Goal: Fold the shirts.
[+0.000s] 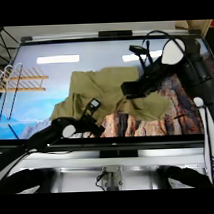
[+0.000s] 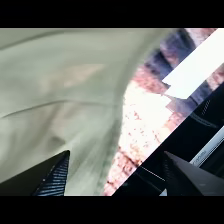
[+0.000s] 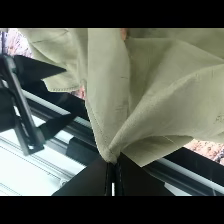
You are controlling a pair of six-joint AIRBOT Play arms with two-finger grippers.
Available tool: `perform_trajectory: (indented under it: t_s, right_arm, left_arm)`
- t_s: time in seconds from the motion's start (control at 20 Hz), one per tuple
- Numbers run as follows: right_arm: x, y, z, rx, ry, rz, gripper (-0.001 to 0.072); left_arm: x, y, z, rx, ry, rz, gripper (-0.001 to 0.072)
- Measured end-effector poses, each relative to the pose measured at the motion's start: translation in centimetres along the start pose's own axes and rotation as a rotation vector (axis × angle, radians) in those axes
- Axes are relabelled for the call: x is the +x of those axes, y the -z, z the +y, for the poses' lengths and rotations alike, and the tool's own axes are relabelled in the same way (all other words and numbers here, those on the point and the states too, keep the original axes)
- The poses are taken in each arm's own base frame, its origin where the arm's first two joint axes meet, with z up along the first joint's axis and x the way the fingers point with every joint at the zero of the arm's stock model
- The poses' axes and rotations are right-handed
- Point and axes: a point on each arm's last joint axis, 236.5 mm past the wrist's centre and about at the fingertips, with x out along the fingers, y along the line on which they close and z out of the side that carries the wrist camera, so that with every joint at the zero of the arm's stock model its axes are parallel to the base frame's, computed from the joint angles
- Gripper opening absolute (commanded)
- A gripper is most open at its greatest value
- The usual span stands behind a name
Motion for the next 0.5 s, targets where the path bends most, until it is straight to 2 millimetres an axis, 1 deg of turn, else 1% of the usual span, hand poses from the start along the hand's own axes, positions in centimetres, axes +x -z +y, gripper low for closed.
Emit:
perform_trajectory:
  t_s: [0.05,0.1,0.15,0.25,0.3,0.35,0.45,0.5]
  right_arm:
    - [0.0,0.0,0.0,0.001,0.002,0.001,0.0069]
    - [0.0,0.1,-0.1,0.001,0.003,0.005,0.0069]
    - [0.0,0.2,-0.1,0.001,0.004,0.008,0.0069]
    - [0.0,0.2,-0.1,0.001,0.005,0.009,0.0070]
    - [0.0,0.2,-0.1,0.001,0.005,0.009,0.0070]
    - [0.0,0.2,-0.1,0.001,0.005,0.010,0.0069]
    - [0.0,0.3,-0.1,0.001,0.006,0.011,0.0069]
    - [0.0,0.3,-0.2,0.001,0.006,0.013,0.0070]
  left_arm:
    - [0.6,0.1,0.1,0.011,-0.013,0.001,0.0719]
    - [1.3,0.3,0.3,0.010,-0.030,0.004,0.0703]
    - [1.8,0.6,0.9,0.005,-0.050,0.011,0.0587]
    - [2.7,0.9,2.7,-0.036,-0.098,0.019,0.0306]
    - [2.9,0.9,3.6,-0.074,-0.116,0.018,0.0130]
    - [3.1,0.8,4.3,-0.107,-0.132,0.014,0.0048]
    - [3.0,0.3,5.6,-0.156,-0.157,-0.001,0.0047]
    - [2.6,0.1,6.2,-0.163,-0.170,-0.003,0.0046]
